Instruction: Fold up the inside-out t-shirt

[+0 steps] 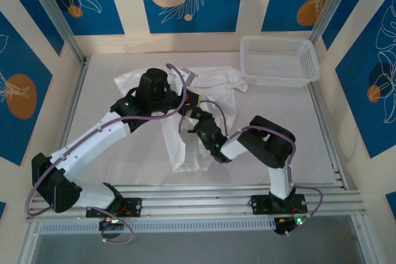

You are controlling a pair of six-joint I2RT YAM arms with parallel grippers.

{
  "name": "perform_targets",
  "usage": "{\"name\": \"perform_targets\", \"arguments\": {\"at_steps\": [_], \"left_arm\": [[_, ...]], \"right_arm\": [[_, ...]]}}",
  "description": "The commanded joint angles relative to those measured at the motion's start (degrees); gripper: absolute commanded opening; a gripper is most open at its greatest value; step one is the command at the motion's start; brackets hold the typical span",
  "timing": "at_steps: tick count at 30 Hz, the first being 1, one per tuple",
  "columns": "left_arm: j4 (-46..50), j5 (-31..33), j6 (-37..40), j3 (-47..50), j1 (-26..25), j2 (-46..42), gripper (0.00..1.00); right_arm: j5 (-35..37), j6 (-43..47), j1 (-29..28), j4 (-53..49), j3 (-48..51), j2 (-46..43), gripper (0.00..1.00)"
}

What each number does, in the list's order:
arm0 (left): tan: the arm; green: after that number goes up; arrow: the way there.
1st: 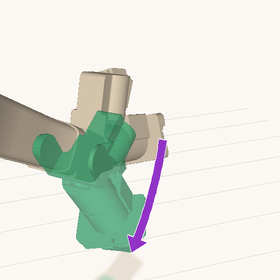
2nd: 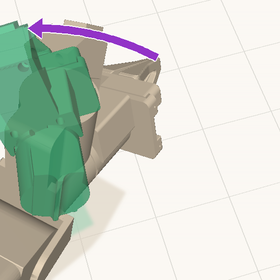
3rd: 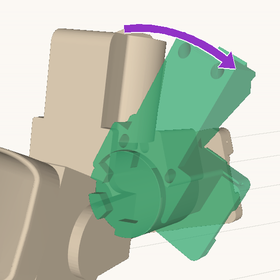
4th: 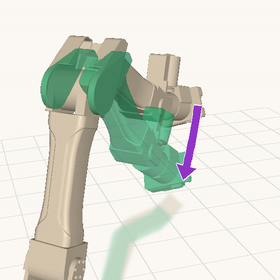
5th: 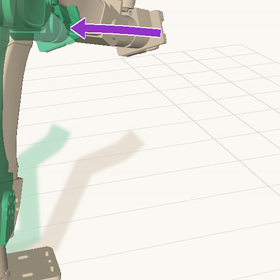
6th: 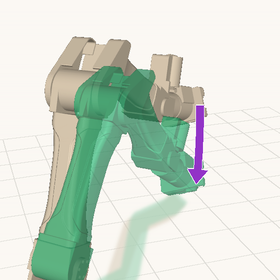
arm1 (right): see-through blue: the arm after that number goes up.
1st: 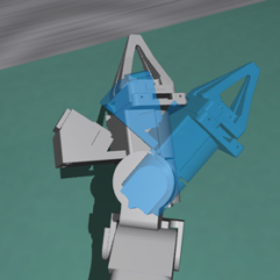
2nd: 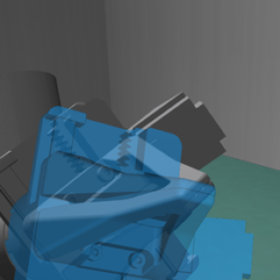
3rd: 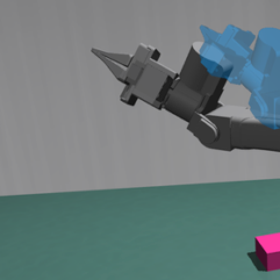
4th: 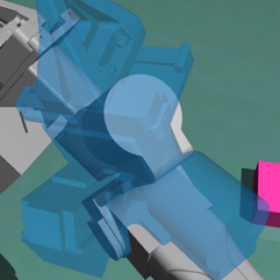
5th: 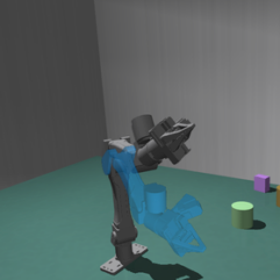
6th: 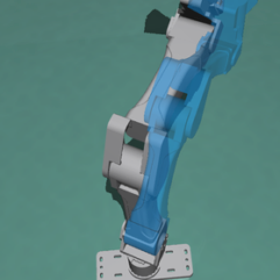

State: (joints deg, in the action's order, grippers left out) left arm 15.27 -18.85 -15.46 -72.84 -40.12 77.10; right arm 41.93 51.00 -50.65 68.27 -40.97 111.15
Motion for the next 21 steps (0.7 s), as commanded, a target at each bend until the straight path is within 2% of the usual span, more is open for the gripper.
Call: {"name": "perform_targets", "arguments": {"at_steps": [1,3,6,10,14,17,21], "left_arm": [[-3.5,-3.5,-2.4,-3.4,0.2,0.5,0.03],[-4.2,-4.6,-3.4,-5.7,0.2,1.3,0.04],[-4.4,-4.8,-4.5,-9.2,-0.1,2.3,0.04],[-6.1,-4.5,-2.9,-11.8,-1.0,2.7,0.05],[-5.3,-4.7,0.1,-15.9,-2.5,4.6,0.06],[-5.5,-6.3,-0.4,-19.6,-3.6,6.6,0.06],[-7.1,-9.1,-1.8,-24.6,-5.9,9.0,0.06]], "right_arm": [[-1.5,-9.4,1.0,-12.7,-3.3,-2.8,0.0],[-5.7,-19.0,2.3,-24.5,-5.4,-4.1,0.0],[-12.6,-27.8,2.9,-38.9,-9.0,-5.4,0.0],[-18.7,-40.8,4.1,-47.8,-12.3,-10.3,0.0],[-26.1,-58.2,9.0,-61.1,-19.9,-15.2,0.0],[-31.5,-70.7,12.9,-66.4,-25.1,-13.9,0.0],[-35.2,-75.9,13.1,-68.5,-29.0,-7.8,0.0]]}}
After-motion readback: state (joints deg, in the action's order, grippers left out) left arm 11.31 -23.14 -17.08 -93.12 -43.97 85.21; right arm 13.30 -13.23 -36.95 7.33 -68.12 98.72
